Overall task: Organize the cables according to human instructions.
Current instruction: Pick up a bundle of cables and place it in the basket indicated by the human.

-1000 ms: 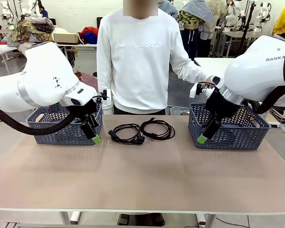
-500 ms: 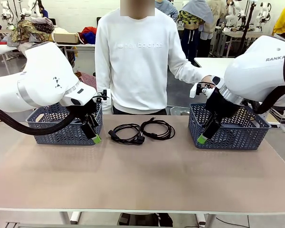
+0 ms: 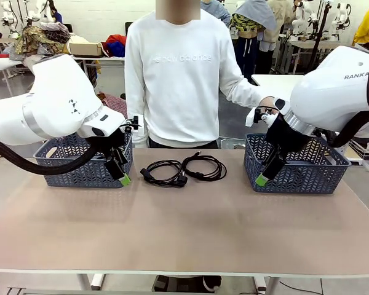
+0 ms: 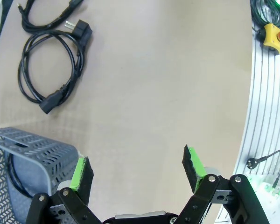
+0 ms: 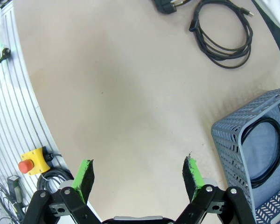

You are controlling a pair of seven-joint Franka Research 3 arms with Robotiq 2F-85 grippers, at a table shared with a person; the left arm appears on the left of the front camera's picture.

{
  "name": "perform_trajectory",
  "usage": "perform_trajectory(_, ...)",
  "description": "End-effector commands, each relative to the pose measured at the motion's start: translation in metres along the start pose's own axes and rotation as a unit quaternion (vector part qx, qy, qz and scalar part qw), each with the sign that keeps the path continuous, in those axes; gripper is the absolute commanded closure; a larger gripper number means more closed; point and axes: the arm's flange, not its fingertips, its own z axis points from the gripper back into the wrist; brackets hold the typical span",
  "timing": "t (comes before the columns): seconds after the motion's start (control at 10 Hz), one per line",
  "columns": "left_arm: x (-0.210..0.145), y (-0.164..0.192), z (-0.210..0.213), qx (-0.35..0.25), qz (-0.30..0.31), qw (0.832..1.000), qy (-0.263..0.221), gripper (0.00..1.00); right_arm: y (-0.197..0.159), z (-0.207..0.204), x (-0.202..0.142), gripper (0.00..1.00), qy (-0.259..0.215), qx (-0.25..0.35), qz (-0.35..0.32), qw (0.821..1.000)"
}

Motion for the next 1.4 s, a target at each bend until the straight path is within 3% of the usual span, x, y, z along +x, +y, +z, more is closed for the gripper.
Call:
perform_trajectory(0.0, -0.002, 0.002, 0.002, -0.001, -0.001, 1.000, 0.002, 0.00, -0.001, 0.002, 0.002, 0.00, -0.001, -0.002, 0.000, 1.000)
perform_trajectory(0.6, -0.002, 0.002, 0.002, -0.001, -0.001, 1.000, 0.002, 0.00, 0.000, 0.000, 0.000, 0.00, 0.000, 0.000, 0.000, 1.000)
perform_trajectory(1.3, -0.002, 0.002, 0.002, -0.001, -0.001, 1.000, 0.002, 0.00, -0.030, -0.032, 0.084, 0.00, 0.029, -0.064, -0.078, 0.995)
